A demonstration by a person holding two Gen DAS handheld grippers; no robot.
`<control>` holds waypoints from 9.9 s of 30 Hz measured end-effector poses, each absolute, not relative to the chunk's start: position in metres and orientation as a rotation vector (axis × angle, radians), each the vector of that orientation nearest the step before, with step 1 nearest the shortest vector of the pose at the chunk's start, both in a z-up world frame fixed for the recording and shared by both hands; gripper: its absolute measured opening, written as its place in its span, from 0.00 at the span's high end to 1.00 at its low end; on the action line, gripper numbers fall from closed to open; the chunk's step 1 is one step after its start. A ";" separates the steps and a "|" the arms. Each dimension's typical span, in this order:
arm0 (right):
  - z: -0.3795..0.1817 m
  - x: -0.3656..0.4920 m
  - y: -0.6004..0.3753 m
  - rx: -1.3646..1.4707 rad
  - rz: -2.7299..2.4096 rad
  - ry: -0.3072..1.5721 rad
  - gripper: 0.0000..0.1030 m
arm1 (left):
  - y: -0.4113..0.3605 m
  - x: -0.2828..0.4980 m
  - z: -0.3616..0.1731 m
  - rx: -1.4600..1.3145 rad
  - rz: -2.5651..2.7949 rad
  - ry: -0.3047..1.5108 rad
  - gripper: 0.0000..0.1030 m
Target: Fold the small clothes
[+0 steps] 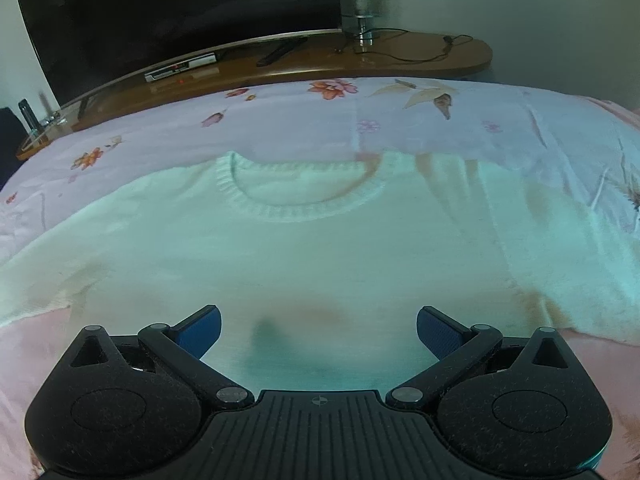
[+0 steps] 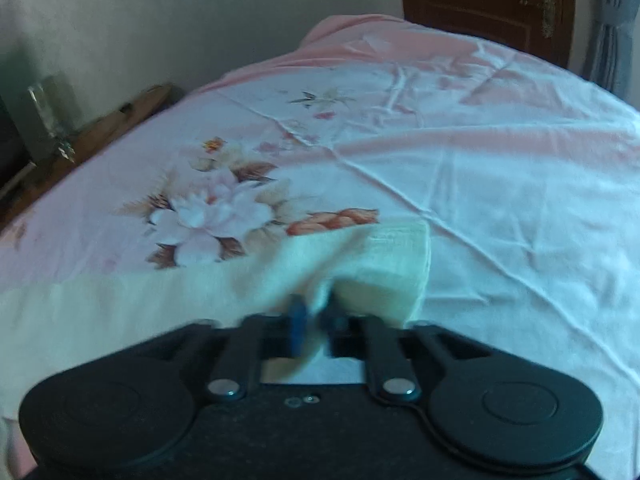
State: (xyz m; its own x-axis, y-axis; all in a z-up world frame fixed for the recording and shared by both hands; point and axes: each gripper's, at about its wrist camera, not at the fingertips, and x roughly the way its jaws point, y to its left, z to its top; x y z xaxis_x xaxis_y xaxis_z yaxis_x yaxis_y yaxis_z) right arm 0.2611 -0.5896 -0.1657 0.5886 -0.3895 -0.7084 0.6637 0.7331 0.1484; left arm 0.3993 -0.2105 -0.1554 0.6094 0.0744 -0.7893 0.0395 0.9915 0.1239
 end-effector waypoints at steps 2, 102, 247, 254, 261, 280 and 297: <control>-0.161 0.264 -0.584 0.405 -0.613 0.688 0.92 | -0.202 0.399 -0.152 0.131 0.020 0.913 0.00; -0.174 0.430 -0.378 0.276 -0.188 0.786 0.61 | 0.004 0.461 -0.196 -0.336 0.061 0.810 0.97; -0.152 0.385 -0.247 0.373 0.011 0.666 0.92 | 0.043 0.418 -0.171 -0.121 -0.090 0.781 0.40; -0.165 0.378 -0.288 0.407 -0.070 0.734 0.72 | 0.050 0.410 -0.195 -0.082 -0.041 0.772 0.40; -0.169 0.379 -0.302 0.455 -0.082 0.728 0.90 | 0.053 0.420 -0.198 -0.097 -0.066 0.744 0.72; -0.175 0.374 -0.329 0.323 -0.150 0.747 0.94 | 0.045 0.413 -0.203 -0.110 -0.016 0.720 0.94; -0.168 0.362 -0.344 0.305 -0.168 0.753 0.90 | 0.047 0.435 -0.170 -0.220 -0.057 0.727 0.98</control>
